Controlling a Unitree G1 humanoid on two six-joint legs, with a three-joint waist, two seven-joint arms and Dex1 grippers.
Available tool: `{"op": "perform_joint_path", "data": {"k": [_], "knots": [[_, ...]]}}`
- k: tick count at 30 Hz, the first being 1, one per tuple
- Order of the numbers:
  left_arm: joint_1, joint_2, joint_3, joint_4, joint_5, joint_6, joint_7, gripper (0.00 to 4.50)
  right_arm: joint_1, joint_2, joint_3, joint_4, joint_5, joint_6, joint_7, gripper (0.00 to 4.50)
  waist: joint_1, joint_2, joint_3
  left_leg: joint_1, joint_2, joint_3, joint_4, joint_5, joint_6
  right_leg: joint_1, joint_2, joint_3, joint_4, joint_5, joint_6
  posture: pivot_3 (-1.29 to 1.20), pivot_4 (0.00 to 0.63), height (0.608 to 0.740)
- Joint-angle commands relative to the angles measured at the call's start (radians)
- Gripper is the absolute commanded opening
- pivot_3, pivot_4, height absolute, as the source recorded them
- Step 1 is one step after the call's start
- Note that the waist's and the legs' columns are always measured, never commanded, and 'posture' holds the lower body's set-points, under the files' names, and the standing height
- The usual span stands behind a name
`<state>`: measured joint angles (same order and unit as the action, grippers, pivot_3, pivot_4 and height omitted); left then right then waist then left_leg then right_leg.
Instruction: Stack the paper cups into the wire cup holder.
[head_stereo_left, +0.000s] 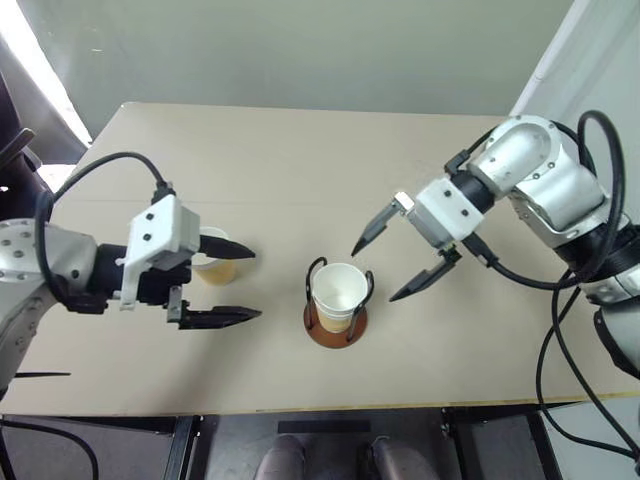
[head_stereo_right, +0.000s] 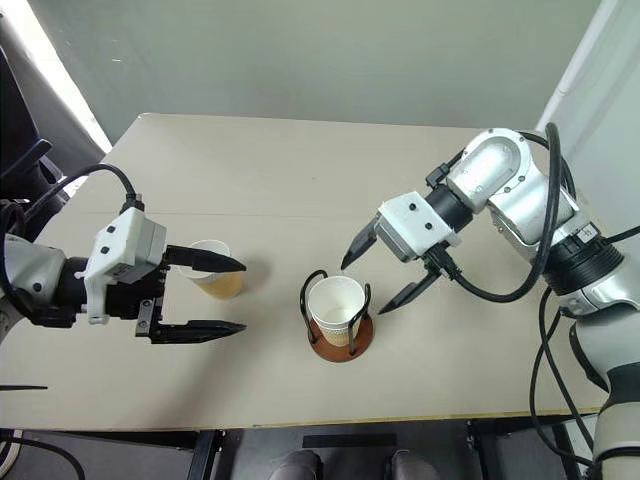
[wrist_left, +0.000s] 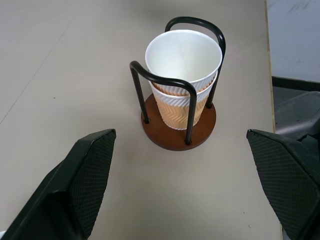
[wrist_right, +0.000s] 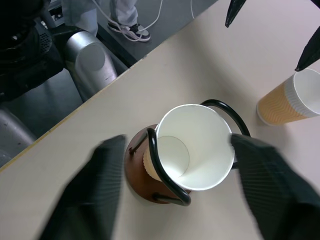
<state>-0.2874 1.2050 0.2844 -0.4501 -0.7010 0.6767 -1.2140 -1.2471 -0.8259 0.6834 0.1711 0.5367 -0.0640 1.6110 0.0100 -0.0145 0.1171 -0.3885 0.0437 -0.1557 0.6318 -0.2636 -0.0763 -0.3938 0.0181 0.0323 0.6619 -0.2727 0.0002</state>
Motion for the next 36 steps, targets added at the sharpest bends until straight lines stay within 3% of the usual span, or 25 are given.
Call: {"op": "perform_joint_path", "data": {"k": [1,7,10,15,23,36], "knots": [[0.003,0.055,0.102,0.07,0.066,-0.033,0.004,4.5,-0.04,-0.03,-0.139,0.109,0.072,0.08,0.003,4.47,0.001,0.0,0.0,0.0,0.0,0.0,0.0,0.0,0.0,0.0,0.0,0.0,0.0,0.0,0.0,0.0,0.15,0.74],[0.154,0.144,0.244,0.226,0.258,-0.116,-0.062,4.5,0.031,-0.117,-0.369,0.403,0.189,0.259,0.003,4.47,0.013,0.0,0.0,0.0,0.0,0.0,-0.001,0.0,-0.001,0.0,0.0,0.0,-0.002,0.0,0.0,0.0,0.15,0.74],[0.214,0.169,0.223,0.299,0.353,-0.2,-0.068,4.5,0.111,-0.146,-0.478,0.431,0.237,0.341,0.003,4.47,0.022,-0.001,0.0,-0.001,0.0,0.0,-0.002,-0.001,-0.002,0.0,-0.001,0.0,-0.002,0.0,-0.001,0.0,0.15,0.74],[0.173,0.16,0.086,0.401,0.423,-0.307,-0.056,4.5,0.262,-0.141,-0.645,0.25,0.283,0.467,-0.015,4.47,0.021,0.0,0.0,0.001,0.0,0.004,-0.001,0.0,-0.003,0.0,0.0,0.001,0.0,0.0,-0.001,0.0,0.15,0.74],[-0.028,0.088,-0.123,0.51,0.491,-0.399,-0.043,4.5,0.448,-0.1,-0.837,-0.085,0.355,0.621,-0.202,4.47,0.018,-0.001,0.0,0.004,0.0,0.003,0.0,0.0,-0.003,0.0,0.0,0.0,0.0,-0.001,-0.002,0.0,0.15,0.74],[-0.26,0.006,-0.245,0.552,0.474,-0.398,-0.149,4.5,0.557,-0.089,-0.906,-0.206,0.331,0.659,-0.286,4.47,0.017,-0.001,-0.001,0.002,0.0,0.003,0.0,0.0,-0.003,0.0,0.0,0.0,-0.001,-0.001,-0.001,0.0,0.15,0.74]]}}
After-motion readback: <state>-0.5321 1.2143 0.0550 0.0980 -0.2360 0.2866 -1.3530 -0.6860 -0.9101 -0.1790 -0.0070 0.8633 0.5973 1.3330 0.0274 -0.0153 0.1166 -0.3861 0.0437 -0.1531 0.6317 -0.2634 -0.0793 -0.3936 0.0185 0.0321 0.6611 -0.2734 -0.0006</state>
